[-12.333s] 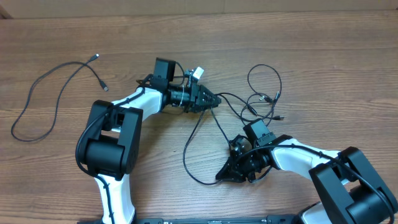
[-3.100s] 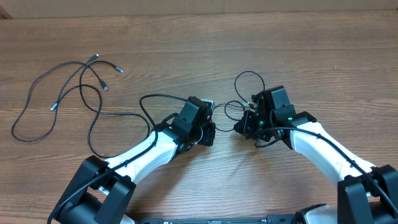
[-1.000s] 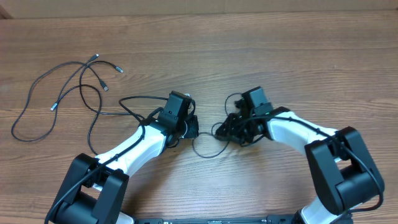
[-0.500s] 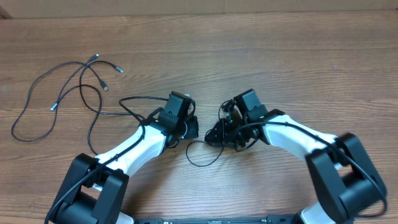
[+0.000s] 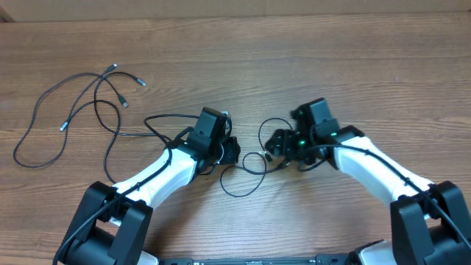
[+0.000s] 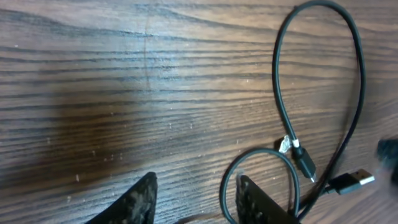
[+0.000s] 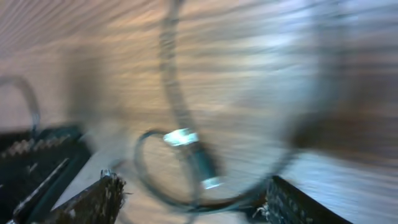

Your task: Untangle cables

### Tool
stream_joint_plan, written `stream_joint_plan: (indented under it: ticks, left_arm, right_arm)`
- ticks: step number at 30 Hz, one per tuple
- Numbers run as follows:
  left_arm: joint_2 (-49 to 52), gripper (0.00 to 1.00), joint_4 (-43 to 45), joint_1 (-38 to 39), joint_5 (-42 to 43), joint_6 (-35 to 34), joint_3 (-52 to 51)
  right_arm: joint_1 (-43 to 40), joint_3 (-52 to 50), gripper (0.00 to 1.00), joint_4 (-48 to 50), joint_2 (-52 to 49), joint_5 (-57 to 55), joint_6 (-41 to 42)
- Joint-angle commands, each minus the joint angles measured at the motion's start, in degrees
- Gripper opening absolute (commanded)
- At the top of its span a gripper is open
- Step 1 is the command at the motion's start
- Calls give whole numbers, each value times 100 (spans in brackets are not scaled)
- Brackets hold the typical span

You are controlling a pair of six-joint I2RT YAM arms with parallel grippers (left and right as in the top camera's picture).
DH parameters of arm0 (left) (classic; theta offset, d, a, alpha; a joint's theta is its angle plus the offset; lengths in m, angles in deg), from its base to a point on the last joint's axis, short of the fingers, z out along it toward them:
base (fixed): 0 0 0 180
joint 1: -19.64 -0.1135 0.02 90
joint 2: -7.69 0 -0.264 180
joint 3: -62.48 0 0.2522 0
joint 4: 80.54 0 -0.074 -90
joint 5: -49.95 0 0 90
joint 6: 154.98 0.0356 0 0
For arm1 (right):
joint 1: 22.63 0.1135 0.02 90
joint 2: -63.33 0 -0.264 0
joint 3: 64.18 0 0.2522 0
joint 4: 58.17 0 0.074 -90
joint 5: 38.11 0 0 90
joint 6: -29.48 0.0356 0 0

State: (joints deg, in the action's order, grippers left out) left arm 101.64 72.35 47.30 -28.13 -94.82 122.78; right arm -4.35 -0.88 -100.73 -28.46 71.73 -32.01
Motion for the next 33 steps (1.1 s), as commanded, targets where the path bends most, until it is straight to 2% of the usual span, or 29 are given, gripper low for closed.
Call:
stream_joint_plan:
  ticks: [1, 4, 5, 6, 12, 15, 17, 29, 33]
  left_arm:
    - [50, 45, -7, 50, 166, 164, 13]
    - [50, 47, 2, 138, 188, 455, 13]
    - [50, 47, 13, 166, 219, 538, 15]
    - [50, 47, 44, 201, 280, 647, 15]
    - [50, 47, 264, 352, 306, 804, 15]
    - [50, 56, 286, 354, 302, 802, 15]
    - [50, 57, 282, 354, 299, 802, 15]
    - [50, 58, 291, 354, -33, 802, 15]
    - [50, 67, 297, 354, -28, 800, 15]
  right_arm:
    - [-581, 42, 77, -76, 26, -396, 15]
    - [-1189, 42, 86, -192, 26, -387, 15]
    - [-1309, 42, 95, -234, 26, -374, 13]
    - [-1434, 39, 100, -310, 26, -374, 13]
    - [-1696, 35, 100, -619, 26, -356, 17]
    - [-1696, 35, 100, -605, 26, -306, 15]
    - [-1692, 35, 100, -603, 26, -310, 13]
    - [-1692, 35, 100, -603, 26, -313, 13]
    - [-1692, 35, 100, -601, 26, -313, 13]
